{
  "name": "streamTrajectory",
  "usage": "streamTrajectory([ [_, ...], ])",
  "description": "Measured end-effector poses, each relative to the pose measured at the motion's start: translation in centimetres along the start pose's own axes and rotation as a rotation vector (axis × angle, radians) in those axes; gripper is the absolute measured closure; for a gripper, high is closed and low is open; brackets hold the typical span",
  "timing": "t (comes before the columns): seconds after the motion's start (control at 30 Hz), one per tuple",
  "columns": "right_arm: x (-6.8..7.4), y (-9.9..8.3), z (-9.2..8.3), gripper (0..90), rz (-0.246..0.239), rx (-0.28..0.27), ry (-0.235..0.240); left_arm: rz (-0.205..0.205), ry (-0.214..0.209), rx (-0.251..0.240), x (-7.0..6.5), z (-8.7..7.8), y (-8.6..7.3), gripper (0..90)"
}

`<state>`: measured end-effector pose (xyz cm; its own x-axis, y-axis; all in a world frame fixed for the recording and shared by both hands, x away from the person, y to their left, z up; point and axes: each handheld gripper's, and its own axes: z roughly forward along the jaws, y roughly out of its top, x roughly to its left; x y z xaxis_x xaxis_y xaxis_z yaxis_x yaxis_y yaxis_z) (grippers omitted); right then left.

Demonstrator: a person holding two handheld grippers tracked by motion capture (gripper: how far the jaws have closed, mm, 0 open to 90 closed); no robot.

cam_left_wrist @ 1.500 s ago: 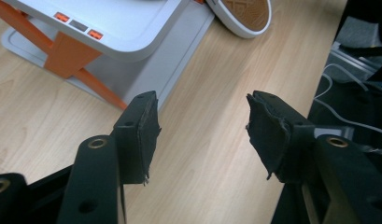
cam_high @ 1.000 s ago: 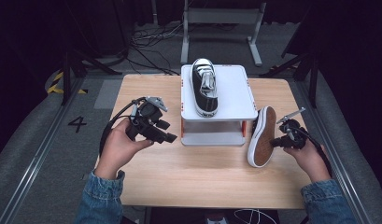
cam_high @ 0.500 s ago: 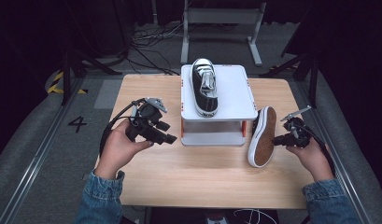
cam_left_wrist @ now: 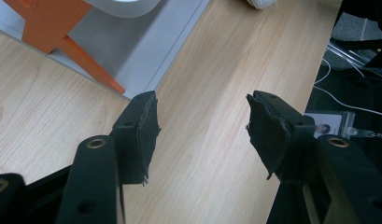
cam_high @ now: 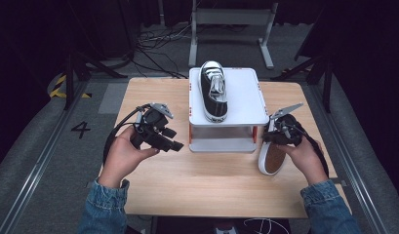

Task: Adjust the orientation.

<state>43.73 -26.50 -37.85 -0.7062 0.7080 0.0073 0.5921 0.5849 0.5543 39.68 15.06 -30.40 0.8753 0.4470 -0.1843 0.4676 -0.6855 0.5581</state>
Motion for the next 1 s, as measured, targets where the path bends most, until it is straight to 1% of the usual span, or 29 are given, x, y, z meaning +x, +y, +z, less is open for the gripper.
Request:
streamTrajectory([
  [0.03, 0.0, -0.1, 0.5, 80.5, -0.001, 0.016, 0.001, -0.002, 0.0, -0.006, 0.0, 0.0, -0.1, 43.1],
  [0.07, -0.2, -0.3, 0.9, 80.5, 0.005, 0.033, 0.001, 0.001, 0.002, -0.002, 0.0, -0.1, -0.1, 43.2],
  [0.1, -0.3, -0.4, 1.1, 80.9, 0.008, 0.043, -0.005, -0.001, 0.001, -0.006, 0.0, 0.0, -0.1, 43.1],
  [0.17, -0.4, -0.6, 1.1, 79.8, 0.02, 0.023, 0.009, 0.0, -0.001, -0.002, 0.1, 0.0, -0.1, 43.1],
  [0.23, -0.4, -0.7, 0.8, 79.8, 0.012, 0.028, -0.006, -0.002, -0.002, 0.0, 0.1, 0.1, 0.0, 43.1],
  [0.27, -0.3, -0.8, 0.6, 79.5, 0.004, 0.032, -0.026, -0.004, -0.004, 0.0, 0.1, 0.1, 0.0, 43.1],
  [0.33, -0.3, -0.9, 0.4, 79.3, 0.004, 0.03, -0.035, 0.002, -0.007, -0.001, 0.1, 0.2, 0.1, 43.1],
  [0.37, -0.4, -1.1, 0.1, 79.3, 0.002, 0.029, -0.051, 0.004, -0.009, -0.002, 0.1, 0.2, 0.1, 43.1],
  [0.4, -0.6, -1.4, -0.3, 79.3, 0.013, 0.028, -0.056, 0.009, -0.011, 0.006, 0.2, 0.3, 0.2, 43.1],
  [0.43, -0.9, -1.7, -0.7, 79.3, 0.027, 0.016, -0.05, 0.002, -0.015, 0.002, 0.2, 0.4, 0.3, 43.1],
  [0.47, -1.2, -2.0, -1.1, 79.4, 0.041, 0.009, -0.051, 0.01, -0.017, 0.006, 0.3, 0.4, 0.3, 43.1],
  [0.57, -2.0, -2.9, -2.1, 79.2, 0.082, -0.018, -0.064, -0.013, -0.033, 0.004, 0.5, 0.6, 0.5, 43.5],
  [0.6, -2.3, -3.2, -2.6, 79.2, 0.097, -0.019, -0.073, -0.012, -0.035, 0.002, 0.6, 0.7, 0.6, 43.8],
  [0.63, -2.6, -3.5, -3.1, 79.2, 0.114, -0.014, -0.086, -0.01, -0.036, 0.001, 0.6, 0.7, 0.6, 43.9],
  [0.7, -3.1, -4.3, -3.9, 78.9, 0.145, -0.007, -0.092, -0.003, -0.04, 0.002, 0.6, 0.7, 0.7, 43.9],
  [0.73, -3.3, -4.6, -4.1, 78.8, 0.145, -0.006, -0.095, -0.006, -0.041, -0.001, 0.7, 0.7, 0.8, 43.9],
  [0.77, -3.6, -5.0, -4.4, 78.9, 0.157, -0.007, -0.099, -0.011, -0.04, -0.001, 0.7, 0.8, 0.8, 43.9],
  [0.8, -3.8, -5.3, -4.8, 78.8, 0.168, -0.001, -0.105, -0.006, -0.042, 0.002, 0.8, 0.8, 0.8, 43.9],
  [0.9, -4.1, -6.0, -5.5, 78.8, 0.178, 0.023, -0.129, -0.007, -0.047, 0.003, 0.8, 0.8, 0.9, 43.8],
  [0.97, -4.5, -6.7, -5.9, 78.8, 0.194, 0.025, -0.13, -0.009, -0.048, 0.001, 0.8, 0.9, 0.8, 43.9],
  [1.0, -4.6, -7.0, -6.1, 78.8, 0.206, 0.029, -0.132, -0.017, -0.045, 0.004, 0.8, 0.9, 0.8, 43.9],
])
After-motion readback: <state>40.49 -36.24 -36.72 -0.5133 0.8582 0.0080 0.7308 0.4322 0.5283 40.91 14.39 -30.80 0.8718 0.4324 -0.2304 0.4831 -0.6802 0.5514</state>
